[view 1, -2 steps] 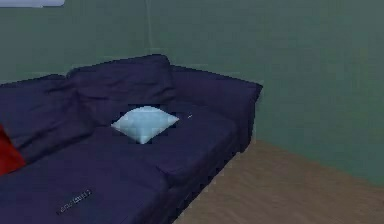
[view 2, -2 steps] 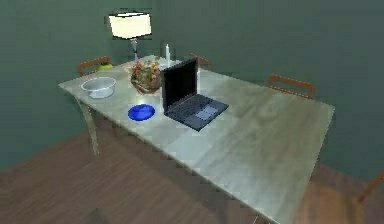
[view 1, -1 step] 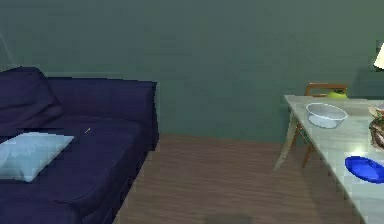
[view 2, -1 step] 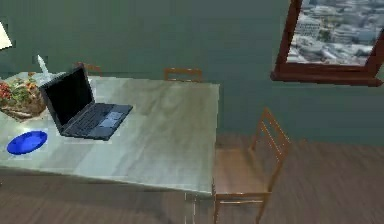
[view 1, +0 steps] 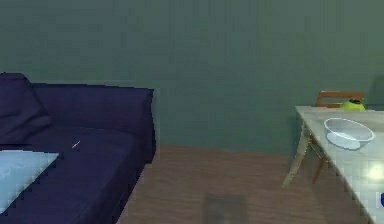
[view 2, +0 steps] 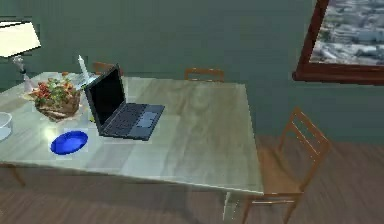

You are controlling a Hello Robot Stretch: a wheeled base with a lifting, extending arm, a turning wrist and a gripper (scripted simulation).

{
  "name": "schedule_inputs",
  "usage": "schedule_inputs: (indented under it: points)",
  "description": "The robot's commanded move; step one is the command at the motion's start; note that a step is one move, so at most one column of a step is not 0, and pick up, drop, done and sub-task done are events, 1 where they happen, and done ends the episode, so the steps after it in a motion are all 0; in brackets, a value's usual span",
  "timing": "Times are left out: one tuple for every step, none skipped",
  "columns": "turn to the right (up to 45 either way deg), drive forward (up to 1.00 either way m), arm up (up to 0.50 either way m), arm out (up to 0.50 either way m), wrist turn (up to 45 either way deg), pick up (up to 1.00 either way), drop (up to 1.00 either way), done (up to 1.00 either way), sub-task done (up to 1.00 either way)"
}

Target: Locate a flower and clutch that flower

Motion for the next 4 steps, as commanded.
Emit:
schedule_inputs:
  points:
    - [33.0,0.00,0.00,0.00,0.0,0.00,0.00,0.00,0.00]
    - [0.0,0.10,0.00,0.00,0.0,0.00,0.00,0.00,0.00]
    - [-45.0,0.00,0.00,0.00,0.0,0.00,0.00,0.00,0.00]
    - [-18.0,0.00,0.00,0.00,0.0,0.00,0.00,0.00,0.00]
